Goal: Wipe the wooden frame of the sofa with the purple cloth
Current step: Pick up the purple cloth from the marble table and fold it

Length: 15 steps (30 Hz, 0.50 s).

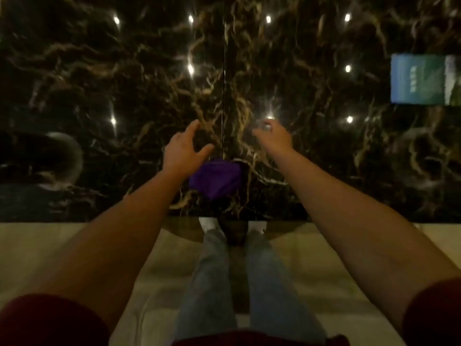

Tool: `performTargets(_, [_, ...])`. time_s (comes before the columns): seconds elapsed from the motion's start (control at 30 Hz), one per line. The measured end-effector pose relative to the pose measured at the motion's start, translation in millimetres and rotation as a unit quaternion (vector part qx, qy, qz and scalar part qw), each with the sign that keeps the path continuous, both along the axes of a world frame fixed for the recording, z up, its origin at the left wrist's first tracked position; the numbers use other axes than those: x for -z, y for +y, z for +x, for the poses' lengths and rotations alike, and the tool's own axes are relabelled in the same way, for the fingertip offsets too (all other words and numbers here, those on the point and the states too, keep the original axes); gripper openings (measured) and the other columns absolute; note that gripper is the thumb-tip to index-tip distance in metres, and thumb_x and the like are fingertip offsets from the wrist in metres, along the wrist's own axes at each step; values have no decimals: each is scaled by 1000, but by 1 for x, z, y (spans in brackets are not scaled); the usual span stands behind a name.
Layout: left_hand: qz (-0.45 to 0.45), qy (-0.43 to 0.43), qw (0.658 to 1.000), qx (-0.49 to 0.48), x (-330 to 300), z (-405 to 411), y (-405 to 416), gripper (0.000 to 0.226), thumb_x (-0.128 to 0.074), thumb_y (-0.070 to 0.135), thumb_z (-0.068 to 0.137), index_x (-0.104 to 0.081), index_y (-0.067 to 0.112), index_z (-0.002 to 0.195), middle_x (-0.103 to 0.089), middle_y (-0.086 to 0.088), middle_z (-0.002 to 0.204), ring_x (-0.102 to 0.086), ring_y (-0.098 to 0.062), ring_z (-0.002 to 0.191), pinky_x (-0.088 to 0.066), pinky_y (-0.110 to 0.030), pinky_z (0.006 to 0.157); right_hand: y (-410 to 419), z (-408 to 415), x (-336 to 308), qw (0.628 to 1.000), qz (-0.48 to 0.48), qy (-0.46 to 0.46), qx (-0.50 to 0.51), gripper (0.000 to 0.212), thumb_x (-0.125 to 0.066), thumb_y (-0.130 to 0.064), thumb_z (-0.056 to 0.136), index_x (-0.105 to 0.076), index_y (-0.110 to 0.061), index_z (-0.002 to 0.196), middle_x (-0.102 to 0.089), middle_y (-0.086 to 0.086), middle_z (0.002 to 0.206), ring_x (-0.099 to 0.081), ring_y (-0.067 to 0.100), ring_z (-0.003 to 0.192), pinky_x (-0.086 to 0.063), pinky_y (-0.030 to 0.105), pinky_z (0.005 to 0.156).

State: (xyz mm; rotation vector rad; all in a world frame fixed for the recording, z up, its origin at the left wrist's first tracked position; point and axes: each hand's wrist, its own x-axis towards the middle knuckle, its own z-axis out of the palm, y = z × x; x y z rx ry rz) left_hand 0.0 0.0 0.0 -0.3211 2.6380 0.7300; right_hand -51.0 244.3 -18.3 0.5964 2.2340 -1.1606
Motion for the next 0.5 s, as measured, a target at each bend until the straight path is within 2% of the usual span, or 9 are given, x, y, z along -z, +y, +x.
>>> performTargets(0.07, [9, -41, 999, -27, 63, 12, -10, 81, -64, 58, 89, -23, 36, 156, -49, -9, 151, -48, -30, 137, -40, -49, 111, 1, 7, 61, 999, 22, -19, 28, 56, -72, -44, 89, -60, -25, 140, -66, 3, 136, -61, 23, 125, -45, 26, 100])
performTargets(0.1, [10, -50, 998, -45, 63, 15, -15, 82, -66, 56, 90, -24, 33, 157, -47, -8, 154, -47, -30, 139, -39, -49, 113, 4, 7, 59, 999, 16, -25, 26, 57, -72, -45, 89, -59, -24, 141, -66, 3, 136, -61, 22, 125, -44, 26, 100])
performTargets(0.13, [13, -88, 994, -55, 93, 26, -23, 82, -67, 53, 90, -26, 30, 157, -45, -8, 155, -46, -31, 141, -39, -49, 114, 2, 20, 88, 997, 12, -60, 42, 59, -72, -48, 89, -59, -24, 141, -66, 2, 137, -62, 21, 125, -43, 25, 97])
performTargets(0.17, [14, -102, 993, -60, 126, 35, -28, 80, -67, 52, 91, -28, 29, 157, -46, -9, 155, -47, -32, 140, -39, -48, 114, -1, 32, 123, 996, 23, -73, 55, 60, -71, -50, 89, -58, -24, 141, -66, 2, 137, -61, 21, 125, -42, 24, 95])
performTargets(0.2, [13, -99, 994, -50, 123, 31, -26, 78, -67, 50, 91, -30, 29, 156, -47, -10, 154, -48, -33, 139, -40, -48, 113, 1, 33, 120, 996, 15, -71, 49, 60, -70, -51, 89, -58, -23, 141, -65, 3, 138, -61, 22, 126, -40, 23, 92])
performTargets(0.27, [-5, -122, 991, -55, 178, 40, -30, 75, -66, 47, 93, -32, 28, 156, -48, -10, 153, -49, -33, 138, -40, -48, 114, -10, 52, 178, 992, 27, -108, 65, 56, -69, -50, 91, -59, -20, 137, -66, 3, 132, -61, 23, 124, -37, 22, 87])
performTargets(0.33, [0, -142, 988, -53, 202, 39, -25, 76, -66, 43, 93, -29, 28, 158, -44, -8, 156, -45, -31, 141, -38, -47, 116, -15, 62, 203, 989, 13, -130, 73, 51, -69, -50, 91, -61, -20, 131, -65, 1, 124, -63, 22, 118, -40, 23, 85])
performTargets(0.43, [11, -177, 981, -85, 241, 40, -13, 80, -69, 43, 92, -27, 25, 158, -34, -8, 160, -38, -30, 145, -34, -46, 120, -34, 87, 240, 989, 8, -136, 59, 50, -68, -49, 93, -59, -21, 134, -64, 1, 133, -63, 20, 118, -51, 32, 96])
performTargets(0.5, [-3, -186, 977, -108, 255, 37, -7, 82, -70, 46, 91, -28, 24, 158, -31, -11, 160, -37, -33, 145, -34, -47, 119, -54, 102, 251, 989, -4, -125, 79, 52, -70, -50, 92, -57, -23, 135, -62, 2, 133, -62, 21, 115, -54, 36, 95])
